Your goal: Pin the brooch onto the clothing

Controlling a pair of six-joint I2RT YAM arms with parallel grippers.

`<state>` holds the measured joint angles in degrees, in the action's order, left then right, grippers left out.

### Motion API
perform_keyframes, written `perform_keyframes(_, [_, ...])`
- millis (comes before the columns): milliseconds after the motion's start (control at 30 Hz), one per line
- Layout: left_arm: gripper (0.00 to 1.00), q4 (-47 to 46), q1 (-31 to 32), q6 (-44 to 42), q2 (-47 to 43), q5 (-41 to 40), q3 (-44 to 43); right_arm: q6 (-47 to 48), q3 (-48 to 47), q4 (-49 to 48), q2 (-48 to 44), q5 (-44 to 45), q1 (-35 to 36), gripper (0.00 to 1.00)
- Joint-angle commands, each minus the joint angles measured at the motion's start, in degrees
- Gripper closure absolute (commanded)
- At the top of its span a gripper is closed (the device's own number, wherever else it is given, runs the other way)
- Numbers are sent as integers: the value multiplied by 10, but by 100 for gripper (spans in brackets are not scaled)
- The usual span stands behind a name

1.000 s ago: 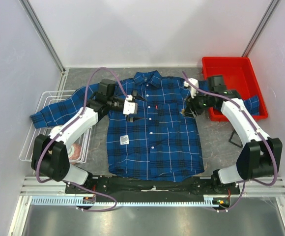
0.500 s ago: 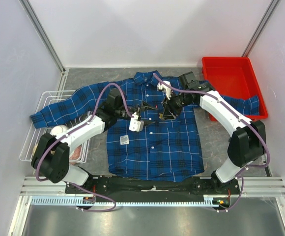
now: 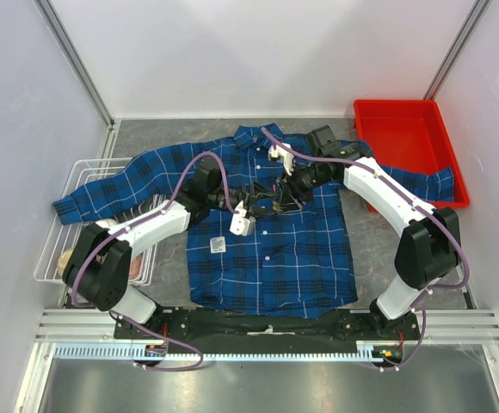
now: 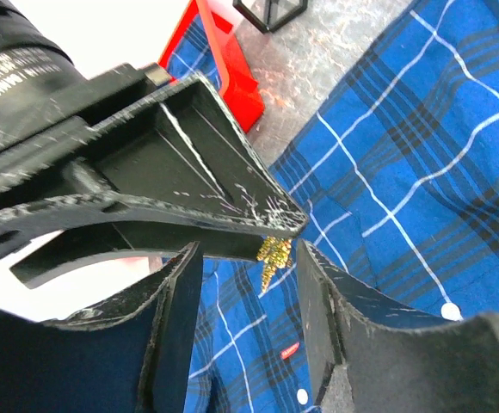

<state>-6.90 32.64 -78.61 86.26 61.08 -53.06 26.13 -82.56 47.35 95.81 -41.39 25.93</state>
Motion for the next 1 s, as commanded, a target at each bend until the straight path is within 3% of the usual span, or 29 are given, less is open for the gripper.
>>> perform_keyframes(0, [45, 2, 2, -62, 18, -1, -6, -4, -18, -5, -11, -14, 8, 57])
perform_keyframes(233, [46, 36, 2, -93, 33, 0, -21, -6, -26, -3, -9, -19, 13, 56])
perform_keyframes(367, [55, 38, 3, -100, 34, 0, -21, -8, -30, -1, -5, -26, 16, 56])
perform_keyframes(533, [77, 38, 3, -102, 30, -4, -21, -13, -42, 11, 8, -47, 18, 53])
perform_keyframes(567, [87, 39, 3, -100, 30, -7, -23, -13, -44, 14, 10, -49, 18, 51])
perform_keyframes(667, [98, 50, 3, -84, 23, -18, -28, -8, -54, 21, 10, -48, 18, 35])
perform_keyframes(800, [98, 119, 1, -39, 2, -31, -45, 7, -66, 32, -13, -19, 5, 2])
perform_keyframes(967, [98, 280, -7, 92, 8, -26, -143, 12, -72, 13, -43, 6, -41, 2])
